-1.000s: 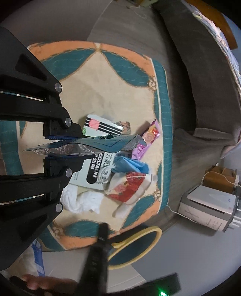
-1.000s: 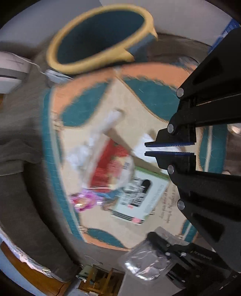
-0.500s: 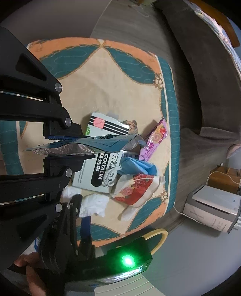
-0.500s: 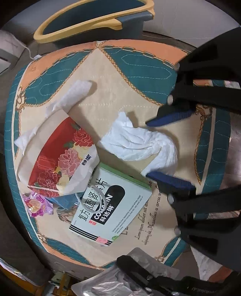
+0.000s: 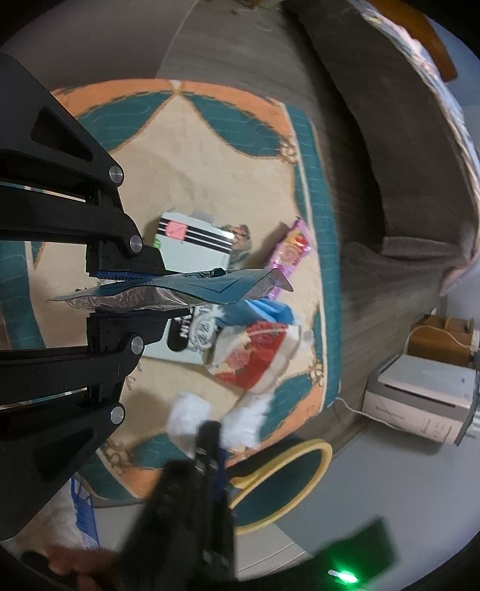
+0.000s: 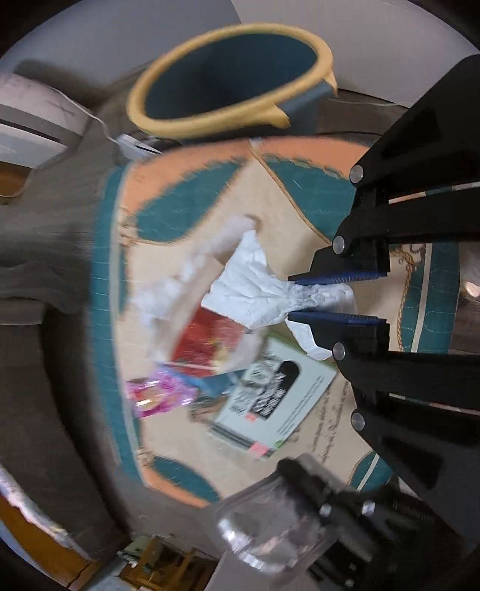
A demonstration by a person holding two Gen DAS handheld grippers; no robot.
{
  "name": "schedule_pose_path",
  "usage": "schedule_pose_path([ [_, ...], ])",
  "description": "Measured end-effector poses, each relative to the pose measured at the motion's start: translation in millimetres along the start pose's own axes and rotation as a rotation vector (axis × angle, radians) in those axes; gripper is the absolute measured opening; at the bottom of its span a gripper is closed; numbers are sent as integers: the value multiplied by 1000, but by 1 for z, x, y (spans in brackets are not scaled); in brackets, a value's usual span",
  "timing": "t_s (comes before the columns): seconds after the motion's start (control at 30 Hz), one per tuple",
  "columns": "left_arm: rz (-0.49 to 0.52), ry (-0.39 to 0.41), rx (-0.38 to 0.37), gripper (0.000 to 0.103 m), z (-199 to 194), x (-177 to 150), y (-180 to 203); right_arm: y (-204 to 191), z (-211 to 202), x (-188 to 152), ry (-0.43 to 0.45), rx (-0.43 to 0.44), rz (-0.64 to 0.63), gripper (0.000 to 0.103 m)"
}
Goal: Collect trash
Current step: 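Carry the white tissue and silver blister pack over the bin with both tools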
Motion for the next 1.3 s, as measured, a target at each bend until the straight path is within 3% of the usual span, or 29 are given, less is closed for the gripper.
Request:
schedule_pose_path([
  [0.3,59,37,-28,13,-15,27,31,51,-88,55,219,22,24,13],
  [0.67,195,34,-17,13,-5,59,85,177,-137,90,338,-73,158,13],
  [0.97,322,45,-97,13,5,96,167,254,-118,83,298,-98,237,13],
  [1.17,383,24,-195,13,22,107,227,298,-74,70,202,-13,403,13],
  [1.3,419,-35,-206,13,48,100,251,320,-38,55,115,-8,497,13],
])
Point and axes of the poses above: each gripper's, at about its wrist camera, not at the fingertips, and z roughly the way its jaws point, y to its right, x to its top, the point moved 10 cm from there along z, roughly the way its jaws point, and after that the axes turned 3 degrees about z, right-handed, at the moved point
